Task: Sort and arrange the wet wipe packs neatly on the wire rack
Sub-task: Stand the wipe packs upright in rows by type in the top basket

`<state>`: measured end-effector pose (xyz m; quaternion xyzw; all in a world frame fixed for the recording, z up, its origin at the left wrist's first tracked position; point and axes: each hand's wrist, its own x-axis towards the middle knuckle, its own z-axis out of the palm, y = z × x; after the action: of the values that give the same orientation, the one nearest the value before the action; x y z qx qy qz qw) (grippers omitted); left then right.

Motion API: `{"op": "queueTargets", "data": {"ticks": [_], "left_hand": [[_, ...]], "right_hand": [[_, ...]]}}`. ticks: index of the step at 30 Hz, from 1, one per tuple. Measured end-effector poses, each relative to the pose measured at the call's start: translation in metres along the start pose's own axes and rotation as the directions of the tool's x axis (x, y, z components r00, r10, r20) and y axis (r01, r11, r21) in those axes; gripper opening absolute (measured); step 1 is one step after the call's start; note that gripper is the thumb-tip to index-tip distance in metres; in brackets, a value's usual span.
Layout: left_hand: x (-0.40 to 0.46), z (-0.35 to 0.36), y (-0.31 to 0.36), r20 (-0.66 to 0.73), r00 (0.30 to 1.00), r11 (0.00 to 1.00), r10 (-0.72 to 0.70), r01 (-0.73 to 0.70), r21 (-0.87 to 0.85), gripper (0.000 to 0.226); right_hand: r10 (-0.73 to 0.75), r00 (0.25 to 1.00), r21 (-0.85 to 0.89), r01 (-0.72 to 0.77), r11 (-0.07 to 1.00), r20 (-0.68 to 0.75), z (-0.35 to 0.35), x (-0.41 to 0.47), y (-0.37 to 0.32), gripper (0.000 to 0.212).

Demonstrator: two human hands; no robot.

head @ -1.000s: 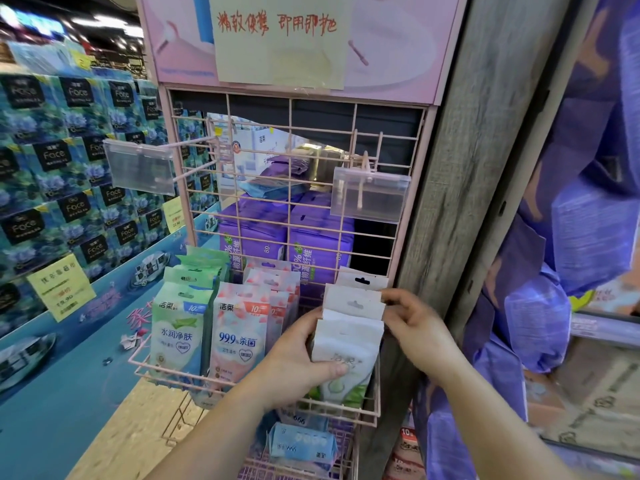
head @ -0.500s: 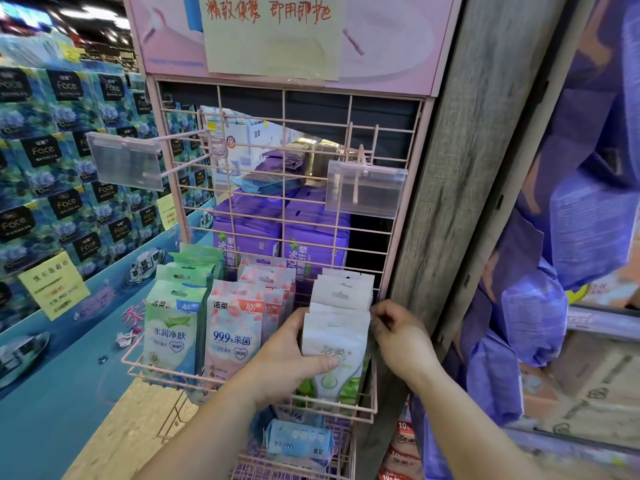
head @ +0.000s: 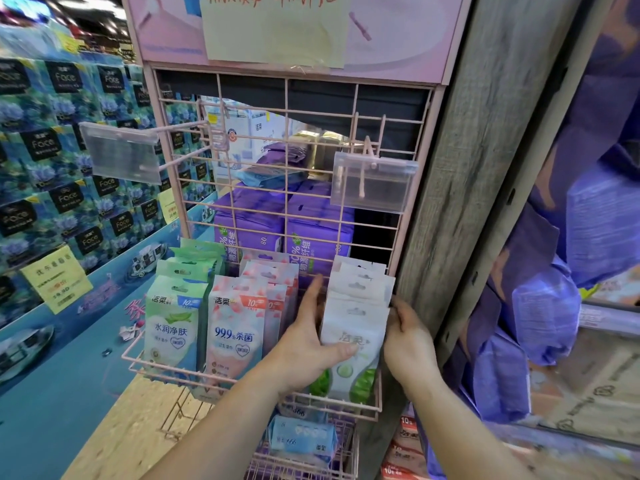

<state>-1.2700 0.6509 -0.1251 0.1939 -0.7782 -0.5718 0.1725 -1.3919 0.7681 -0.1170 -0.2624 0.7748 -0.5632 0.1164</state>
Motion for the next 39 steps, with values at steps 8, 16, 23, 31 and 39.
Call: {"op": "queueTargets", "data": {"ticks": [8, 16, 23, 31, 39], "left_hand": [[0.003, -0.001, 0.013, 0.152, 0.985, 0.958, -0.086, 0.123, -0.257, 0.131], [0.000, 0.001, 0.018, 0.157, 0.985, 0.988, -0.070, 0.090, -0.126, 0.126], [-0.057, -0.035, 0.023, -0.109, 0.992, 0.998, 0.067, -0.066, 0.013, 0.096], [-0.082, -0.100, -0.012, -0.405, 0.913, 0.982, -0.038, -0.041, -0.185, 0.047], [-0.053, -0.106, -0.025, -0.131, 0.960, 0.951, -0.249, 0.216, -0.221, 0.036]], "right_hand": [[-0.001, 0.977, 0.149, -0.032, 0.988, 0.215, 0.012, -0.027, 0.005, 0.049], [-0.006, 0.990, 0.120, -0.011, 0.993, 0.142, 0.014, -0.031, 0.000, 0.045], [-0.287, 0.841, -0.046, 0.300, 0.953, -0.459, 0.036, -0.076, -0.036, 0.053], [0.001, 0.994, -0.043, 0.004, 0.999, 0.110, 0.126, -0.093, -0.055, 0.082], [0.148, 0.965, -0.246, -0.093, 0.965, 0.216, 0.131, -0.055, -0.055, 0.099]]}}
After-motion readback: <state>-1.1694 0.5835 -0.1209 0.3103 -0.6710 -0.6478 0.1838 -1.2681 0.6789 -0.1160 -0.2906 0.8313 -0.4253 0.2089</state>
